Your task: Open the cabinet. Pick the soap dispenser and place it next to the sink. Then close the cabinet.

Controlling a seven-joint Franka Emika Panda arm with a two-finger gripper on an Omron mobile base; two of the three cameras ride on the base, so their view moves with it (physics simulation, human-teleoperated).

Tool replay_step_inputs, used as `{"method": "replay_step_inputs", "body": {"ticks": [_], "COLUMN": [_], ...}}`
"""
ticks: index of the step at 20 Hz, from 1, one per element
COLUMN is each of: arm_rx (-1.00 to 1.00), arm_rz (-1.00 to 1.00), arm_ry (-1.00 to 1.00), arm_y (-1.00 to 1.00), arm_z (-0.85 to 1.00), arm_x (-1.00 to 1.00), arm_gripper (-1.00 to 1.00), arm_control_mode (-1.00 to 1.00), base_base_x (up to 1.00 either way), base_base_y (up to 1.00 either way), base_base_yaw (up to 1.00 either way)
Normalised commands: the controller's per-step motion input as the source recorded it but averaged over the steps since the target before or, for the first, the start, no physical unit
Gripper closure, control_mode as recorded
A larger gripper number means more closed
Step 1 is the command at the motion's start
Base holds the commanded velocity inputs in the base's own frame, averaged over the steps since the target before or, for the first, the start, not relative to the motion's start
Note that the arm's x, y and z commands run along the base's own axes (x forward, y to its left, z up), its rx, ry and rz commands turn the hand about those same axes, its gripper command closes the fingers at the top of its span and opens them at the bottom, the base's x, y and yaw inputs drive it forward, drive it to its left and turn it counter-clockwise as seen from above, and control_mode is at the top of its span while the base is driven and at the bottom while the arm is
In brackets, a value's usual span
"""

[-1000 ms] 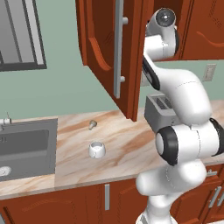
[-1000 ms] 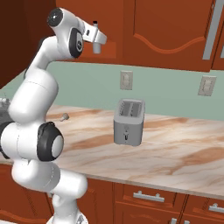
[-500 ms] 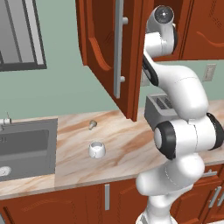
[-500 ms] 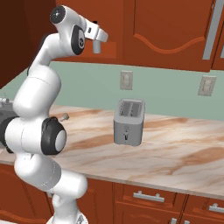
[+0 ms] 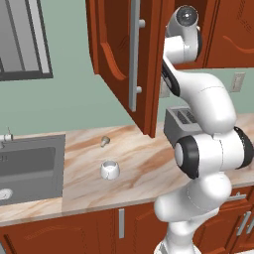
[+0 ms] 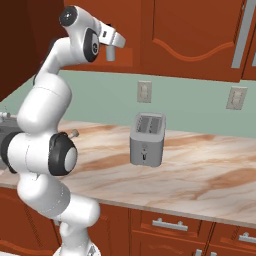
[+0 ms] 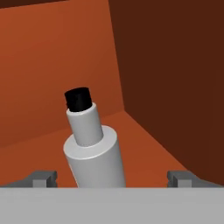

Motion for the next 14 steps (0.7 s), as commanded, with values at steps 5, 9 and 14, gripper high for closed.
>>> {"method": "replay_step_inputs", "body": {"ticks": [5, 9, 14], "arm_rx": [0.00, 0.06, 0.06], "arm_rz": [0.00, 0.00, 0.00], "arm_ry": [0.00, 0.00, 0.01], "arm_y": [-0.04, 0.00, 0.00], "arm_z": [0.00, -0.03, -0.04], "arm_x": [0.05, 0.00, 0.10], "arm_gripper": [-1.00, -1.00, -1.00], "arm_control_mode": [-1.00, -1.00, -1.00], "base_base_x": [0.00, 0.00, 0.00], "base_base_y": [0.00, 0.00, 0.00], "base_base_yaw": [0.00, 0.00, 0.00]}}
